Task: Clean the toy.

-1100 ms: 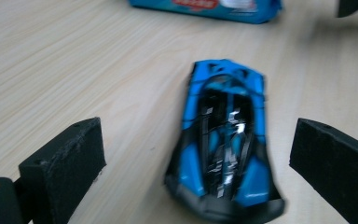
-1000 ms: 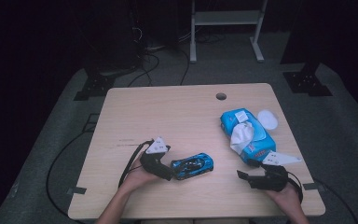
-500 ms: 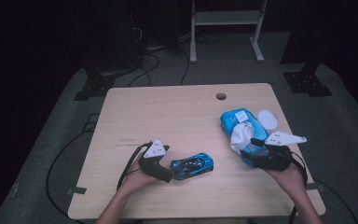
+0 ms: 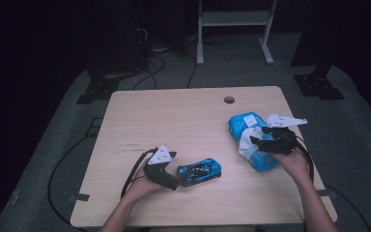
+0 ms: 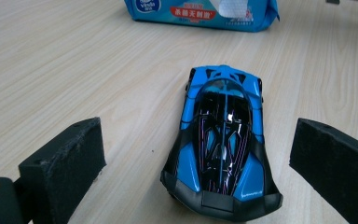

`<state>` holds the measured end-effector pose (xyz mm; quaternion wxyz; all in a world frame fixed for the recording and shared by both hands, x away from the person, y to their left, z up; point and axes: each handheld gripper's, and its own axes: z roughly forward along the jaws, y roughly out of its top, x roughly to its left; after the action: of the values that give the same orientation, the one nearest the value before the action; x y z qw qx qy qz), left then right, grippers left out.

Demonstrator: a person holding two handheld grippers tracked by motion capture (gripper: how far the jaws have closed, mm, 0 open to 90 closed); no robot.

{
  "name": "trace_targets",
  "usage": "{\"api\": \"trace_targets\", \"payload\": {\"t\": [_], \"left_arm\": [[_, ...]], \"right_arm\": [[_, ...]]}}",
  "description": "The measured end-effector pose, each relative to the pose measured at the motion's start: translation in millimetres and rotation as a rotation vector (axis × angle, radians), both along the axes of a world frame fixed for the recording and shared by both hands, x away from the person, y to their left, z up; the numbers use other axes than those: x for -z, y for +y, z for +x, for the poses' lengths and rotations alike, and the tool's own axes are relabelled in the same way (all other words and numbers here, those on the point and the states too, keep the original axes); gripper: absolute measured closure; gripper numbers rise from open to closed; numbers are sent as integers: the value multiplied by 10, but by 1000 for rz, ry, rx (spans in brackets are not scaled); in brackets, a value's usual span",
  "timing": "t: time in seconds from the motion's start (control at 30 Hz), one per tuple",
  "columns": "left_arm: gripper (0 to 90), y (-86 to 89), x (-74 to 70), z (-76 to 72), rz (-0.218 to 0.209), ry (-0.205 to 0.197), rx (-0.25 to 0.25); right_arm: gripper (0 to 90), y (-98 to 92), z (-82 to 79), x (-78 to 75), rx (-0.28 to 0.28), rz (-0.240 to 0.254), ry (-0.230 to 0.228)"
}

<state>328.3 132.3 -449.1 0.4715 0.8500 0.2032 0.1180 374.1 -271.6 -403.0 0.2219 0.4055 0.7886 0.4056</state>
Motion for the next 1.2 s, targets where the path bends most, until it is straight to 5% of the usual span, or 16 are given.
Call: {"api": "trace_targets", "payload": {"t": [0.13, 0.23, 0.3, 0.4, 0.43, 0.6, 0.8, 1.07, 1.2], "left_arm": [[26, -20, 3, -18, -2, -9, 10], [26, -34, 16, -18, 8, -5, 14], [26, -54, 43, -13, 25, -8, 15], [26, -67, 60, -8, 32, -1, 14], [26, -68, 66, -10, 42, -5, 17], [26, -51, 69, 4, 47, -5, -3], [40, -25, 63, 16, 32, 5, -6], [40, -12, 106, -9, 43, 0, -3], [41, 0, 94, -8, 44, 1, -6]], "right_arm": [[368, 112, 70, 114, 9, -76, 24], [465, 166, 81, 154, 15, -130, 26], [602, 185, 83, 155, 17, -145, 19], [679, 179, 98, 165, 35, -144, 42], [728, 145, 124, 174, 42, -112, 76], [846, 78, 144, 179, 72, -54, 92], [868, -17, 136, 113, 88, 0, 104], [876, -177, -26, -189, 74, 93, 40], [876, -178, -103, -366, 14, 132, 20]]}}
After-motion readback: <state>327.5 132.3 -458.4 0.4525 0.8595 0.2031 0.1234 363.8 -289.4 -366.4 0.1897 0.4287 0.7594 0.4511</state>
